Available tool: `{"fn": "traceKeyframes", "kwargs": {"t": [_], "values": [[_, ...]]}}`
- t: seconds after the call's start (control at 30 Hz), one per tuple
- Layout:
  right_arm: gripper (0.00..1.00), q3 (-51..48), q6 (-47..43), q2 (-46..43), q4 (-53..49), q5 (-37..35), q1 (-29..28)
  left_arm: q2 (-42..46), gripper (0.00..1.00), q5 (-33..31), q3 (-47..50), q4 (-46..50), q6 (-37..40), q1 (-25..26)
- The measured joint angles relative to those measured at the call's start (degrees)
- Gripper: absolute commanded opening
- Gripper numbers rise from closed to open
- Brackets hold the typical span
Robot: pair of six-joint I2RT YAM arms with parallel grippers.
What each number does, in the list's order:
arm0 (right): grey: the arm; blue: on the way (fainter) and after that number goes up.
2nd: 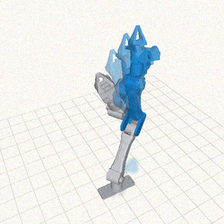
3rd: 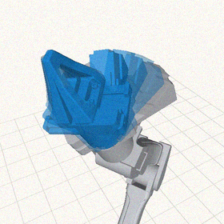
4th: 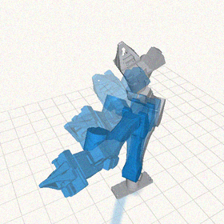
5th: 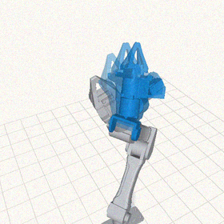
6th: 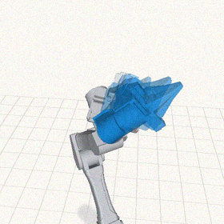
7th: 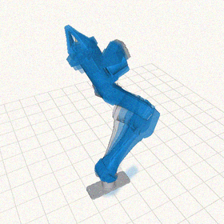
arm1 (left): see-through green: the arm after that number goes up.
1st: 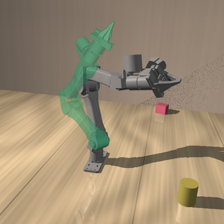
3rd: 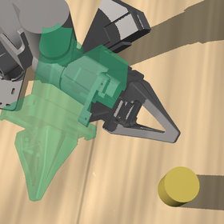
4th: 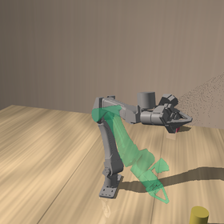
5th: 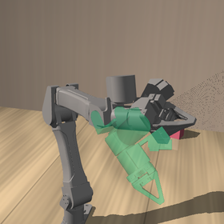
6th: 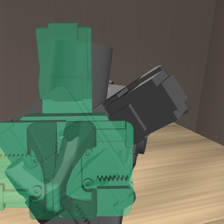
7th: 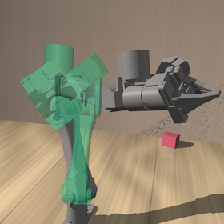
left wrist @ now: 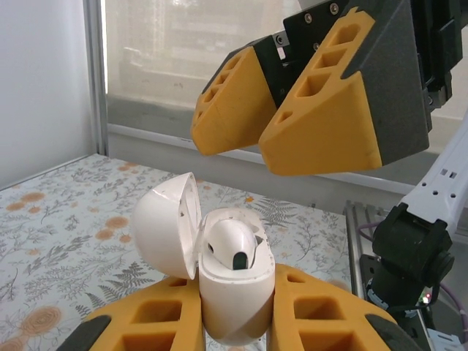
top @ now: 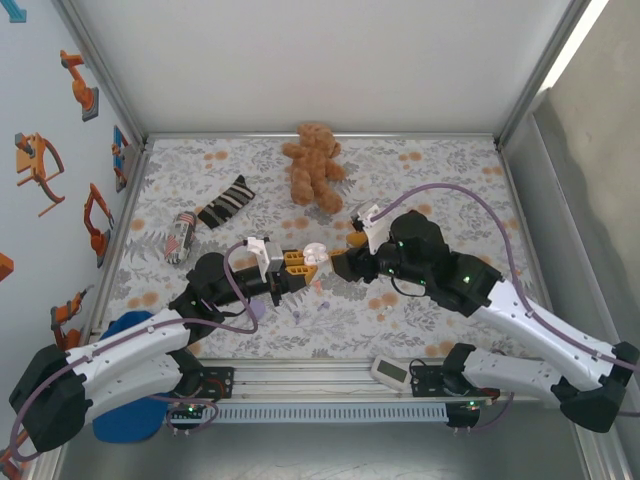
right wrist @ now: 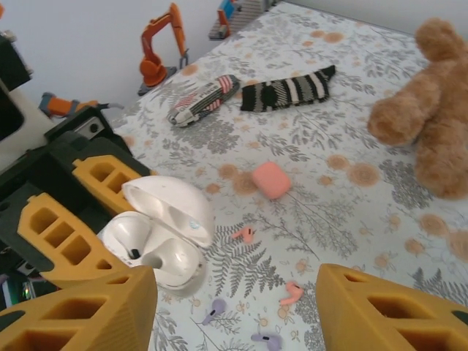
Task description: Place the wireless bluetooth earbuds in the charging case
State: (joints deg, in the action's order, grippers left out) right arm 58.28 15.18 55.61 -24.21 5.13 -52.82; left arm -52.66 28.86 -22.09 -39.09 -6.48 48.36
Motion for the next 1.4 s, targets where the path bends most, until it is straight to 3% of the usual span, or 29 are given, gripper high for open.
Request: {"fn": "traceKeyframes", "kwargs": {"t": [0.2, 0.43, 0.63, 0.97, 1.4], "values": [[0.81, -1.2, 3.3, -1.8, -4.0, -6.3, 1.9, 1.1, 0.0, -0.9, 0.0, 0.8, 0.2, 0.0], [0.81, -9.0, 9.9, -3.2, -8.2, -6.4, 11.9, 4.2, 0.0, -1.8, 0.0, 2.3, 0.8, 0.0], [0.81, -16.2, 15.1, -3.0, -11.1, -3.7, 16.7, 5.7, 0.0, -2.4, 0.2, 3.8, 1.0, 0.0], [0.71, -27.4, 21.5, 1.5, -9.7, 2.8, 18.2, 5.8, 0.0, -2.5, 0.5, 4.1, 1.2, 0.0], [0.69, -28.6, 23.2, 7.2, -4.6, 5.2, 18.3, 5.4, 0.0, -2.6, 0.8, 4.0, 1.2, 0.0]]}}
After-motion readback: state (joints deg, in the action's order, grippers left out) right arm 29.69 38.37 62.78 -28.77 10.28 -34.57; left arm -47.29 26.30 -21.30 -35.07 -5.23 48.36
